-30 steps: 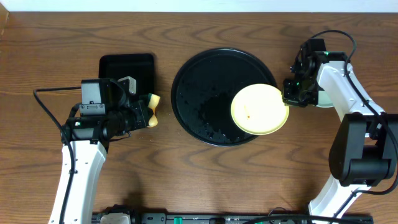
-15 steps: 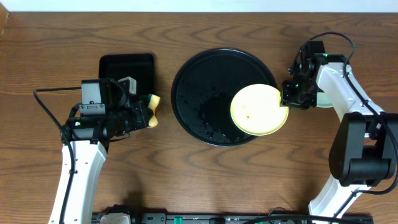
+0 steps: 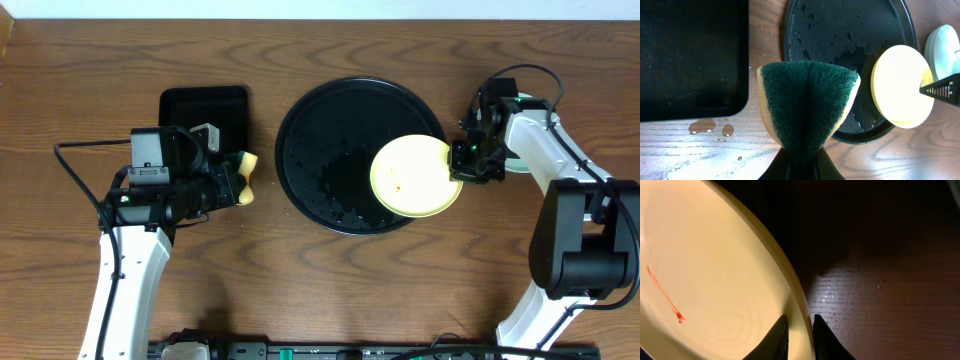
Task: Clean dirty plates on tray and stack at the side
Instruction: 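Drag the yellow plate toward the tray's right edge and tilt it up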
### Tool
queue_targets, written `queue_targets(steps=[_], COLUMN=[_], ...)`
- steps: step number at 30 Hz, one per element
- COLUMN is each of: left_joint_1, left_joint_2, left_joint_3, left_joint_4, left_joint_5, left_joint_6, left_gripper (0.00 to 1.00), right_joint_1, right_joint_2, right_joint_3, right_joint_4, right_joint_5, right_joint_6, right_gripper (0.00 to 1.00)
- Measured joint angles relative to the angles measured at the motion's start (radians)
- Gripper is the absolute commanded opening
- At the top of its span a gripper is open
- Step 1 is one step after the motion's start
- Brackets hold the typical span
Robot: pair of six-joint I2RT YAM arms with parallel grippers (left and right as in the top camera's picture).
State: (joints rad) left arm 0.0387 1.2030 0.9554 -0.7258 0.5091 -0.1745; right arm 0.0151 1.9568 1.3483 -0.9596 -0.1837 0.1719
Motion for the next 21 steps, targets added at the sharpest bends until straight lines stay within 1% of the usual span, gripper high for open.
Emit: queue_targets(steps=[3, 5, 16, 21], left_joint_1=[0.000, 0.000, 0.000, 0.000], left_joint_2=[0.000, 0.000, 0.000, 0.000], left_joint_3=[0.000, 0.000, 0.000, 0.000], left_joint_4=[0.000, 0.000, 0.001, 0.018], left_joint_5=[0.000, 0.000, 0.000, 0.000], left_joint_6=[0.000, 0.000, 0.000, 0.000], left_gripper=[0.08, 0.08, 0.08, 0.08], right_joint_1=[0.000, 0.000, -0.004, 0.002], right_joint_2=[0.000, 0.000, -0.024, -0.148], right_joint_3=[-0.011, -0.018, -0.019, -0.019], right_joint_4=[0.019, 0.026, 0.038, 0.058], right_joint_5=[-0.005, -0.007, -0.028, 0.005], right_joint_6=[0.000, -0.003, 0.000, 0.000], right_gripper=[0.13, 0.01, 0.01, 0.01])
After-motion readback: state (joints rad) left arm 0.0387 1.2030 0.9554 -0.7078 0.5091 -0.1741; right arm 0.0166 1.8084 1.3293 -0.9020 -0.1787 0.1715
